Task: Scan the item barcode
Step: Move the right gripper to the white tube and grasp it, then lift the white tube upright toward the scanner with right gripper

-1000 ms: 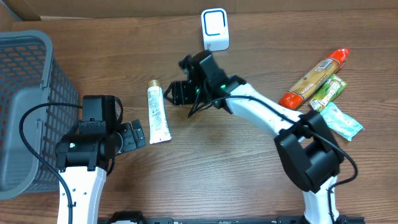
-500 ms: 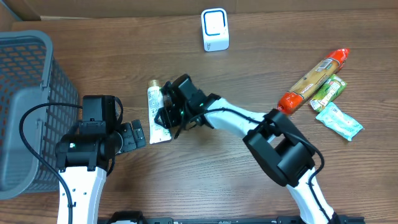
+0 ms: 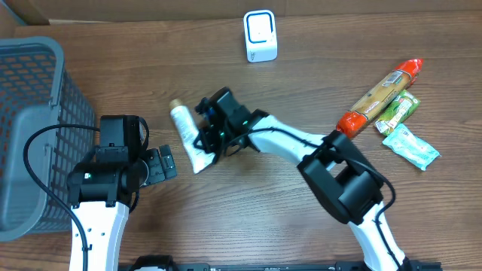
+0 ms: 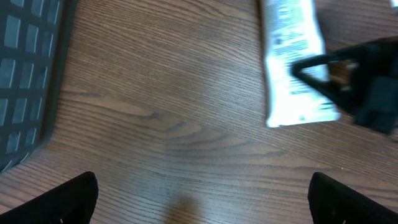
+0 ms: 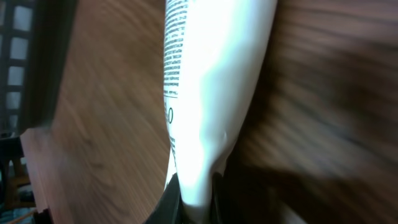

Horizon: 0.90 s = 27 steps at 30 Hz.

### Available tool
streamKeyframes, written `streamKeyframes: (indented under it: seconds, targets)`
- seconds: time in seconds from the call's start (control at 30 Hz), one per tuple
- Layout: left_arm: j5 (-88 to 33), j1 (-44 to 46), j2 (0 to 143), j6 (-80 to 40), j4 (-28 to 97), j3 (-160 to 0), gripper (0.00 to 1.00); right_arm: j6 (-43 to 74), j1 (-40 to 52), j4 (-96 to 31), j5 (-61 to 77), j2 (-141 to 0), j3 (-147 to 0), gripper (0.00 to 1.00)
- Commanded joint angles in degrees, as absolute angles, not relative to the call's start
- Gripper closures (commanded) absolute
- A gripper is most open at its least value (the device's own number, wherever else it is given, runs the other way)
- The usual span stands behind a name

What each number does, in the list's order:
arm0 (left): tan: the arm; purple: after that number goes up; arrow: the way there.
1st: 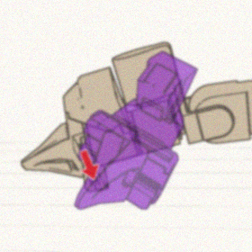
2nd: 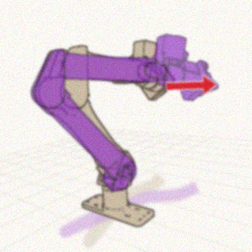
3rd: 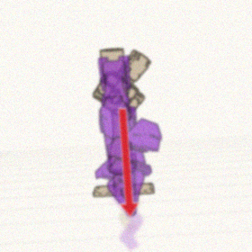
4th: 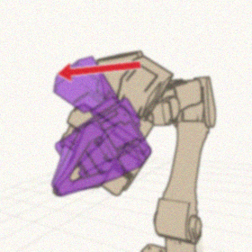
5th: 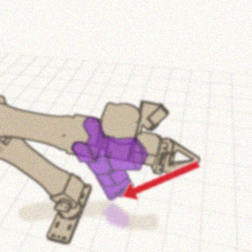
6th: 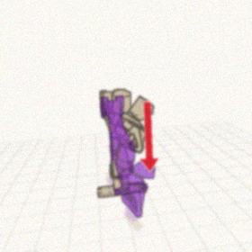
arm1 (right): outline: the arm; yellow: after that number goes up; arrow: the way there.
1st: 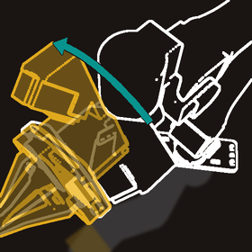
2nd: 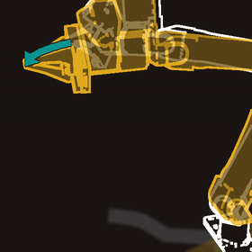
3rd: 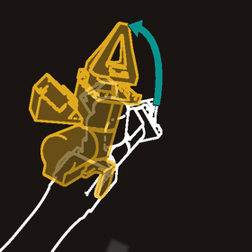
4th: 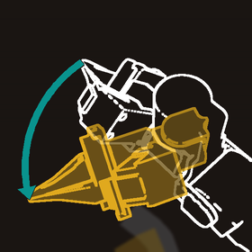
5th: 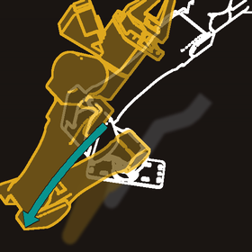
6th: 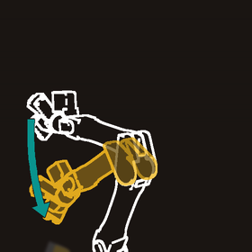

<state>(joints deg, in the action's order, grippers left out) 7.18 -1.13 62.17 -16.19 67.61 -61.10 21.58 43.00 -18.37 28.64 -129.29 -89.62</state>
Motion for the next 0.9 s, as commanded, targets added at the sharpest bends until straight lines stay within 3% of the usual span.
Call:
streamKeyframes:
  seconds: [0.0,0.43,0.53,0.57,0.7,0.87]
  targets:
    - [7.9,-1.1,62.3,-16.8,67.4,-61.1,0.00,21.6,38.0,-22.9,27.1,-122.7,-89.7,0.96]
    - [7.9,-1.1,62.3,-16.8,67.4,-61.1,0.00,25.5,30.7,-48.4,20.2,-117.8,-89.6,0.96]
    - [7.9,-1.1,62.3,-16.7,67.4,-61.1,0.01,25.5,31.3,-50.7,20.2,-117.8,-89.6,0.82]
    - [7.9,-1.1,62.3,-16.8,67.4,-61.1,0.00,25.2,31.9,-51.6,20.2,-117.8,-89.6,0.71]
    - [7.9,-1.1,62.3,-16.8,67.4,-61.1,0.00,18.8,33.1,-53.5,20.2,-117.8,-89.6,0.46]
    - [7.9,-1.1,62.3,-16.7,67.4,-61.1,0.00,17.7,31.8,-51.7,19.1,-117.8,-89.6,0.35]
